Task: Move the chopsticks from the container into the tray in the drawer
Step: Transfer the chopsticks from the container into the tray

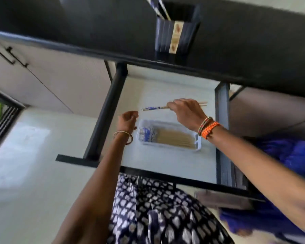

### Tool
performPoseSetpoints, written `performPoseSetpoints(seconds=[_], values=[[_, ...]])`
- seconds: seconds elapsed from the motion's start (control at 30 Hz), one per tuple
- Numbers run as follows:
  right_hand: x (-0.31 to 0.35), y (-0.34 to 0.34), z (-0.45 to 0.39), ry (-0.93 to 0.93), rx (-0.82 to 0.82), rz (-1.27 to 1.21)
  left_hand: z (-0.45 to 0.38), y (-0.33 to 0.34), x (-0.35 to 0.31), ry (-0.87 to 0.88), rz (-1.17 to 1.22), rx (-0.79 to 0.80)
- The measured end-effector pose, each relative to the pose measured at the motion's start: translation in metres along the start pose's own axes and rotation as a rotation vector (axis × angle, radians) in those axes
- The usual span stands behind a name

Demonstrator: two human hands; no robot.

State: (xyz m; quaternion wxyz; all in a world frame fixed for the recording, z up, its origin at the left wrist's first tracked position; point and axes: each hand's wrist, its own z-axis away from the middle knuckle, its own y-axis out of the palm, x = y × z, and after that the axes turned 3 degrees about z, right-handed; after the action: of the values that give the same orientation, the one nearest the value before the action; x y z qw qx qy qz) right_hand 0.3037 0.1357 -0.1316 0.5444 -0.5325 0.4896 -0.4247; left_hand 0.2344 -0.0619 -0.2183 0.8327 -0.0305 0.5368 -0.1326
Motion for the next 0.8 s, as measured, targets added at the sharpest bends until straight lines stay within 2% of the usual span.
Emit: performPoseSetpoints(seconds=[0.13, 0.3, 0.47, 0.63, 0.8], values=[[0.023, 0.052, 0.025, 0.035, 0.182, -0.054, 0.013, 0.002, 0.032, -0.010, -0.138, -0.012], [0.035, 0.090, 0.025, 0.073, 0.315, -0.034, 0.014, 0.006, 0.038, 0.045, -0.299, 0.069], [0.044, 0.111, 0.016, 0.037, 0.361, 0.044, 0.007, 0.004, 0.039, -0.005, -0.269, 0.110], [0.052, 0.119, 0.009, 0.043, 0.411, 0.111, 0.005, 0.000, 0.039, -0.028, -0.251, 0.067], [0.049, 0.123, 0.012, 0.095, 0.413, 0.052, 0.005, 0.001, 0.038, -0.005, -0.297, 0.066]])
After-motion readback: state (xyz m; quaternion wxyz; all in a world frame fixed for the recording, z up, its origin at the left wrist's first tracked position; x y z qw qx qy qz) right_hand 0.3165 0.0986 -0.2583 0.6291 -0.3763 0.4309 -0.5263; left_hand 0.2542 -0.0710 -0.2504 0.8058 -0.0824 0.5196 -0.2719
